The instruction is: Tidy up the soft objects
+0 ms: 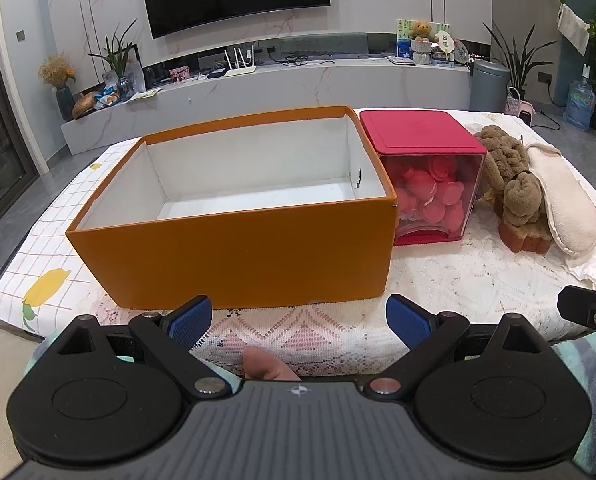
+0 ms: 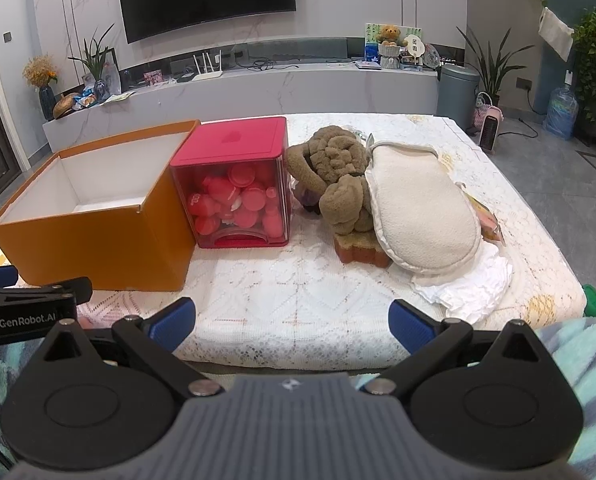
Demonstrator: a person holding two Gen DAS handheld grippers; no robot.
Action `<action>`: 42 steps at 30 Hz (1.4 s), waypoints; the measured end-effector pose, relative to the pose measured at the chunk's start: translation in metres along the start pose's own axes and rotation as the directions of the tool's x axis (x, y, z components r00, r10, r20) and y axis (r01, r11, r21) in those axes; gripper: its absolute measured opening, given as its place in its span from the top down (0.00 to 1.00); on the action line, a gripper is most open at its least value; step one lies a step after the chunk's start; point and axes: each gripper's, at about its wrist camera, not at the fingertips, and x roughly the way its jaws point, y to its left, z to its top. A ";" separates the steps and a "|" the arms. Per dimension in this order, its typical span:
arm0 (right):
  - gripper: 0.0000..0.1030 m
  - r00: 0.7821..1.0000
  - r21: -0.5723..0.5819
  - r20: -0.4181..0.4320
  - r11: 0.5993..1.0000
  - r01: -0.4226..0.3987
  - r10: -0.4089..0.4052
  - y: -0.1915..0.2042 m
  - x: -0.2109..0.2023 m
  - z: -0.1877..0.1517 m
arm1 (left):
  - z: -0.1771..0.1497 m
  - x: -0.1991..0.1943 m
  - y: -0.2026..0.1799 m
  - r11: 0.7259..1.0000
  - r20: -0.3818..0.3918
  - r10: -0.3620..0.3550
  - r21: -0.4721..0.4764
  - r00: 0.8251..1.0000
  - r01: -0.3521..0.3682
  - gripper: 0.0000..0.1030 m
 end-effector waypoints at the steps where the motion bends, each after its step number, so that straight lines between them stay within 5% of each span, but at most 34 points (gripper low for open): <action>1: 0.02 1.000 -0.001 -0.002 1.000 0.001 -0.001 0.000 0.000 0.000 | 0.000 0.000 0.000 1.000 0.001 0.000 -0.001 1.000 0.000 0.00; 30: 0.02 1.000 0.015 -0.011 1.000 0.005 -0.005 -0.001 0.004 -0.003 | 0.001 0.001 0.000 1.000 -0.007 -0.012 0.002 1.000 0.012 0.00; 36: 0.03 1.000 0.005 0.029 1.000 0.000 0.000 -0.014 0.004 0.001 | 0.008 -0.001 -0.014 0.995 0.002 -0.088 0.049 0.996 0.088 0.01; 42: 0.05 0.997 -0.056 -0.061 0.997 0.053 -0.056 -0.042 0.023 0.021 | 0.022 0.012 -0.042 0.973 -0.070 -0.210 0.081 0.975 0.216 0.23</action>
